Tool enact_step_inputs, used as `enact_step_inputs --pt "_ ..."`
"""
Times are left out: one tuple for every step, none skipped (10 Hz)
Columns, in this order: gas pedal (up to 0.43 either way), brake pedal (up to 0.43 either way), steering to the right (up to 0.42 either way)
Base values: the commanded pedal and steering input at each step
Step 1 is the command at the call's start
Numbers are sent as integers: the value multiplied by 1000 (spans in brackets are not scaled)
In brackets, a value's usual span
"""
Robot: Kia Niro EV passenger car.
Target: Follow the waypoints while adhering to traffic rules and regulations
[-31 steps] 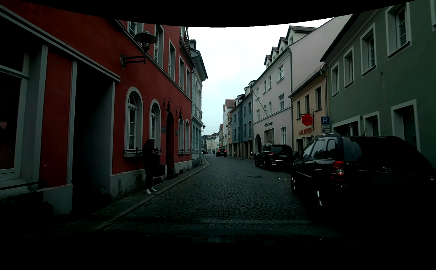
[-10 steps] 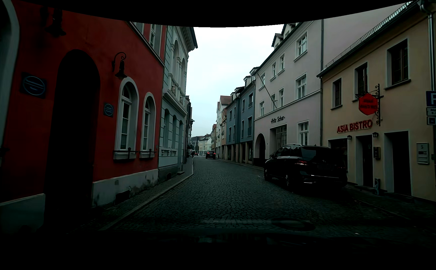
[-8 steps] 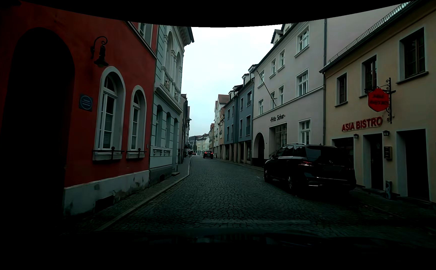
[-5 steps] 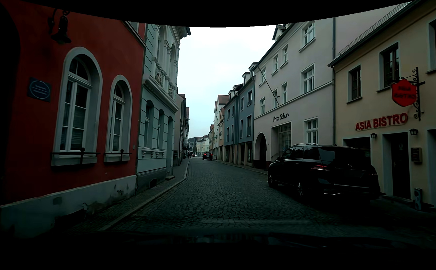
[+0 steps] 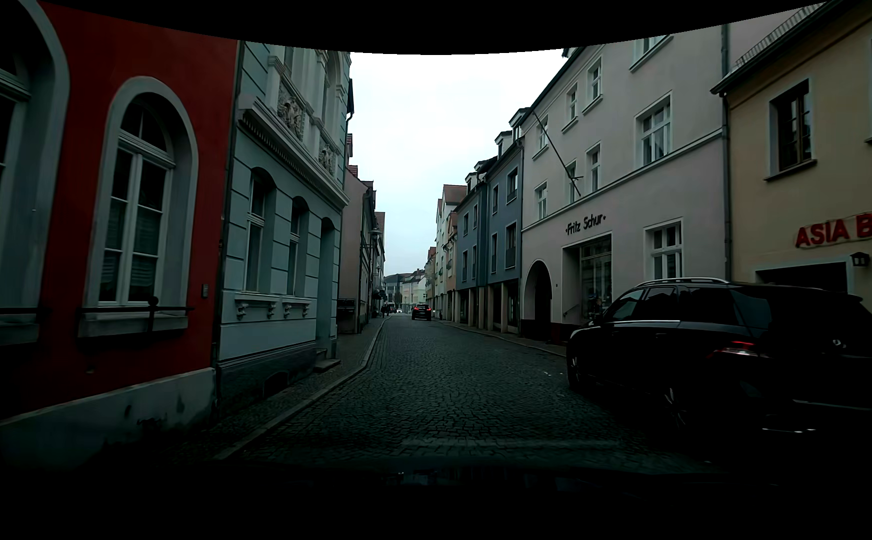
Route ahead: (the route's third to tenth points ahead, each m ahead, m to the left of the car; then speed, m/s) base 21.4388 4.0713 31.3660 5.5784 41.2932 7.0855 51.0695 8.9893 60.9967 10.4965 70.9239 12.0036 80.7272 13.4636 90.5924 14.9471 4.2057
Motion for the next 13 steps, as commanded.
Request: enact_step_inputs --pt "130 0 -54" --pt "130 0 -51" --pt "118 0 -51" --pt "118 0 -54" --pt "118 0 -54" --pt "118 0 -48" --pt "118 0 -34" --pt "118 0 -24" --pt "118 0 -21" --pt "118 0 -18" --pt "118 0 -13" --pt "110 0 0" --pt "110 0 23"
